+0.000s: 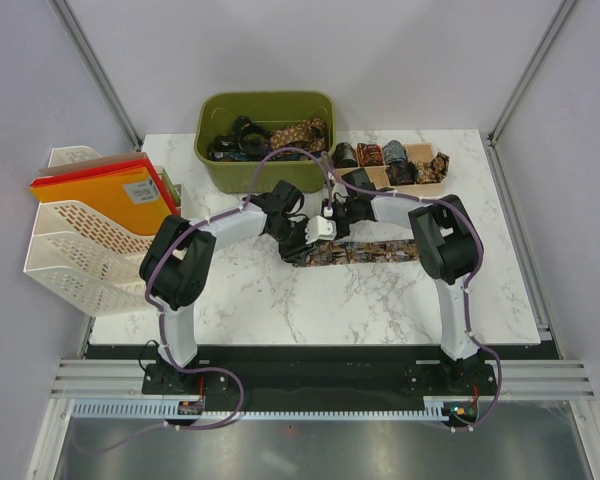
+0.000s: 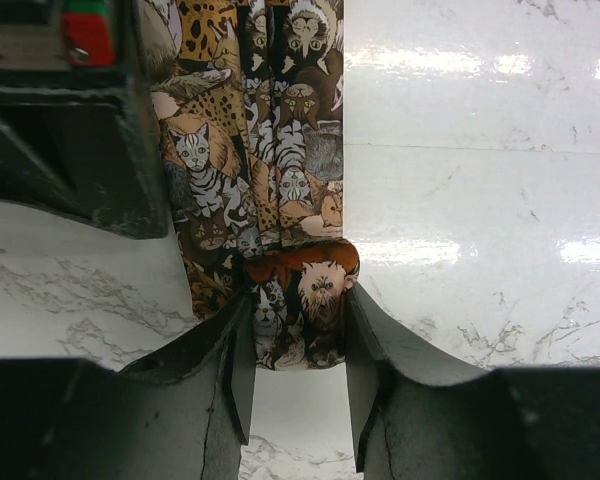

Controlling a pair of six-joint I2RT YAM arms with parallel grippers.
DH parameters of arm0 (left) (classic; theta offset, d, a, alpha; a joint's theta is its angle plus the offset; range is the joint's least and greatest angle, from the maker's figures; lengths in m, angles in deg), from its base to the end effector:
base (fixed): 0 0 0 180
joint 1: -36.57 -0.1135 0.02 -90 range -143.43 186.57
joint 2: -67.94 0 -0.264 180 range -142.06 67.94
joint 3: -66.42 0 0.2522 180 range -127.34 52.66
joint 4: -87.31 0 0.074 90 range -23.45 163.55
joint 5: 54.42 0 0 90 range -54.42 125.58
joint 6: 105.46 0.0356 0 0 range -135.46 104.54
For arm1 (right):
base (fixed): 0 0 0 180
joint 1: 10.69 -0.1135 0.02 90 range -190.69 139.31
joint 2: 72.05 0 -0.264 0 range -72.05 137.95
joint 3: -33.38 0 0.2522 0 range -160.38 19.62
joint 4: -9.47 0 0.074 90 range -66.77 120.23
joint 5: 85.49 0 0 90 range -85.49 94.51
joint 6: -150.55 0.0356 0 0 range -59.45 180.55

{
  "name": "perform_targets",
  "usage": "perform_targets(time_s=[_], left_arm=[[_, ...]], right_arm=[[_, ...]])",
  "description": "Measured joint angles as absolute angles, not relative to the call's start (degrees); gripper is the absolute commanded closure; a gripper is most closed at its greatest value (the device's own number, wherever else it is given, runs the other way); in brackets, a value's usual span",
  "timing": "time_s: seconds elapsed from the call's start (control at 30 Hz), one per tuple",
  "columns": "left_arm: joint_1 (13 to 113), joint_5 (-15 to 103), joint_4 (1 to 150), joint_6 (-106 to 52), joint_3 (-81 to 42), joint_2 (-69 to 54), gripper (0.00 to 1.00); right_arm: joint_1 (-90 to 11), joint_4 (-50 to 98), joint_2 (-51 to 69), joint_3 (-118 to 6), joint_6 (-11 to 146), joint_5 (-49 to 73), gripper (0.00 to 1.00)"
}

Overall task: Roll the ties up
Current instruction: Roll the tie at the center of the board.

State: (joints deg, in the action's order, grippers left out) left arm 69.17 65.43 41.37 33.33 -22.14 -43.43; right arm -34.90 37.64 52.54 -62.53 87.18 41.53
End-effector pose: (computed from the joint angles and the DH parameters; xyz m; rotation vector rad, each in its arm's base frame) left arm 0.3162 -0.2233 0.1638 1.8199 1.9139 -0.6264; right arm 0.3990 0.2029 0.1240 -0.2093 2.6704 1.1465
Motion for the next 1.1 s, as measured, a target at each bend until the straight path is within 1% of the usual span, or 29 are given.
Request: perform_targets(time_s=[0.17, 0.3, 0.67, 0.9, 1.1], left_arm=[[69.0, 65.76, 41.57, 33.31, -21.99, -43.43, 0.82], [69.0, 65.76, 41.72, 33.31, -21.93, -43.39, 0.83], [68.17, 65.65, 42.22, 33.22, -19.96, -41.09, 0.84], [67.86, 65.67, 42.13, 33.22, -19.56, -40.13, 0.84], [67.82, 65.67, 42.18, 33.24, -19.28, -40.37, 0.84]], right_arm=[[-35.34, 40.84, 52.43, -62.53, 84.43, 42.71, 0.92], [-35.34, 43.31, 52.39, -62.53, 82.7, 43.76, 0.93], [-35.62, 45.12, 52.41, -62.96, 78.55, 44.37, 0.87], [-35.64, 45.6, 52.41, -63.42, 77.23, 44.67, 0.8], [-35.6, 46.67, 52.39, -63.95, 76.51, 44.76, 0.79]])
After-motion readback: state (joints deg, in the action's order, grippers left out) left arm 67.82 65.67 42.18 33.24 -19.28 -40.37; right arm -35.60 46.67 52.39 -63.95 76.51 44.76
